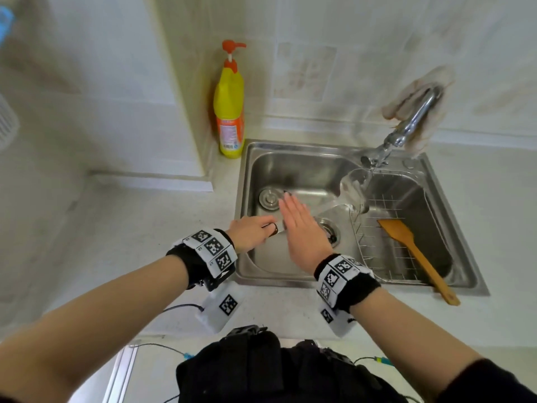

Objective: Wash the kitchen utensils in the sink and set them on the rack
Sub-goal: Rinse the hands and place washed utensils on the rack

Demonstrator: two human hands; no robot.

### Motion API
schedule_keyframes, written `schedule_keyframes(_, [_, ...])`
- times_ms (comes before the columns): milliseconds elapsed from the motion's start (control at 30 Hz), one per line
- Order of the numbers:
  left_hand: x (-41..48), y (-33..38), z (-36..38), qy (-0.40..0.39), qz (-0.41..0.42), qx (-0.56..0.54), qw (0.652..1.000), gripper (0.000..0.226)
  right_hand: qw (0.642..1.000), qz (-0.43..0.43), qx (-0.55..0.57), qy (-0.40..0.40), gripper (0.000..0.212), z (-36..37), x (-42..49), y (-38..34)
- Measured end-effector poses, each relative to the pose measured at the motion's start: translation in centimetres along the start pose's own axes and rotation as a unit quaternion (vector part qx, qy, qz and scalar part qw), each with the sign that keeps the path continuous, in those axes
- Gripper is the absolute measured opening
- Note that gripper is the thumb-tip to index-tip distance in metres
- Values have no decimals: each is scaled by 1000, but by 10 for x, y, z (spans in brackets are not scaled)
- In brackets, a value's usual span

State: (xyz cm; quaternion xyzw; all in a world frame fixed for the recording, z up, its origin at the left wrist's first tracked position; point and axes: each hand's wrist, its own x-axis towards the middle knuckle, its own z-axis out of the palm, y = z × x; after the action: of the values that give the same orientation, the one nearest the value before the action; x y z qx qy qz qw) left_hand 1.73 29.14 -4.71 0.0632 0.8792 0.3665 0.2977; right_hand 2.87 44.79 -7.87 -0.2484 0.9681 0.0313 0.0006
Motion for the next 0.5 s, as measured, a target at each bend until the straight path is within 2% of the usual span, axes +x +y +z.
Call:
schedule_keyframes(67, [-1, 0, -1, 5, -1, -19, 1000, 40, 995, 97, -23, 4, 73, 4, 5, 34])
schedule_keyframes(100, [0, -1, 0, 8, 2, -23, 1000, 34, 988, 145, -45, 11, 73, 1, 4, 47])
schedule_keyframes(133, [-1, -1, -1, 12, 3, -19, 1000, 25, 986, 155, -63, 15, 72, -1, 1, 49])
schedule_keyframes(233, [-3, 0, -3, 25, 16, -25, 999, 22, 998, 32, -20, 48, 70, -3, -2, 15])
schedule_keyframes(300, [-5, 1, -3, 36, 34, -28, 998, 27, 997, -3, 32, 76, 66, -4, 2, 5])
schedule_keyframes(367, [-8, -1, -6, 40, 42, -4, 998, 21, 995, 45, 40, 83, 43, -12, 7, 21])
schedule_keyframes(433, [-10, -5, -7, 30, 39, 49, 998, 15, 994, 86, 56, 24, 21, -18, 3, 41])
schedule_keyframes(500, [-11, -6, -4, 42, 44, 140, 988, 16, 995, 87, 44, -10, 15, -16, -2, 45])
